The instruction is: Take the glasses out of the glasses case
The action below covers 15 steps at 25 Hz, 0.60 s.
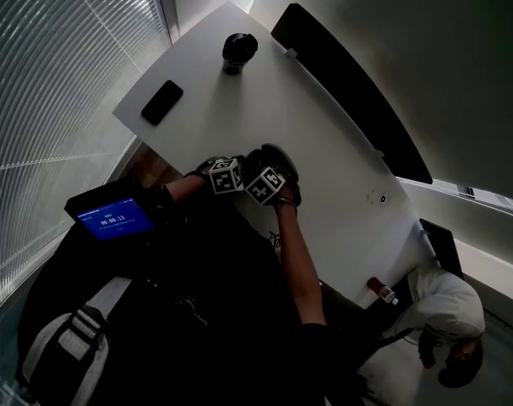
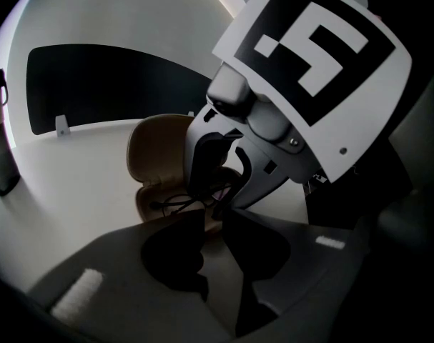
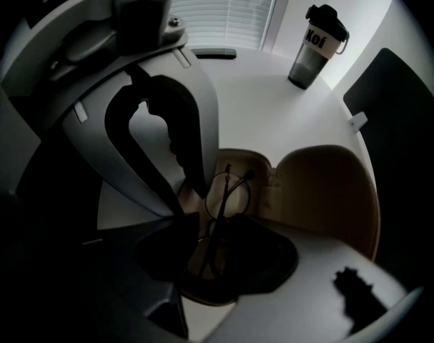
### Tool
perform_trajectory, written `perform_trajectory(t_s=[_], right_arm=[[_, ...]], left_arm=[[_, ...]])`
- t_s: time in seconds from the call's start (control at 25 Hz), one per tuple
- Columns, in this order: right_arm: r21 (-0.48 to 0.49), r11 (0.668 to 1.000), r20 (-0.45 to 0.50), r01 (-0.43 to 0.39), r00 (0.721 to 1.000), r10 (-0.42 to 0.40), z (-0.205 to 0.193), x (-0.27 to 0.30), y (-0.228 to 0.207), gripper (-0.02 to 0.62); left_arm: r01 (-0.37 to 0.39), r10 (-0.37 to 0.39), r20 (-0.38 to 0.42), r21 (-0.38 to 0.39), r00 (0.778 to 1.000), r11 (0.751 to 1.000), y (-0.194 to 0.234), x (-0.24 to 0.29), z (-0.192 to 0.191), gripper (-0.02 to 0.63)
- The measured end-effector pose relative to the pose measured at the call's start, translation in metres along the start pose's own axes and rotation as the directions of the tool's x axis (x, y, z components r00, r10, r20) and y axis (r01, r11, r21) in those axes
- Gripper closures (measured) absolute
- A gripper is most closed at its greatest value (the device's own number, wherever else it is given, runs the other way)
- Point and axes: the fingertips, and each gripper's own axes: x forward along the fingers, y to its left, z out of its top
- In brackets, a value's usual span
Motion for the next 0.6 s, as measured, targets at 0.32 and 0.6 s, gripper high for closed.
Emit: perform_trajectory(t_s=[0.32, 0.6], right_arm=[[-0.023, 1.0, 0.012, 0.014, 1.0, -0.014, 0.0002, 0.0003, 0.0026, 0.465], [-0.001, 0.999, 0.031, 0.036, 0.999, -0.036, -0.0015, -0.0022, 0.0042, 0.483]], left_arm=[[0.0, 0.0, -0.008, 0.015, 1.0, 1.0, 0.0005, 0.0001, 0.0005, 0.515], [-0.009, 0.009, -0.022, 0.028, 1.0, 1.0, 0.0004, 0.0007, -0.0002, 0.515]])
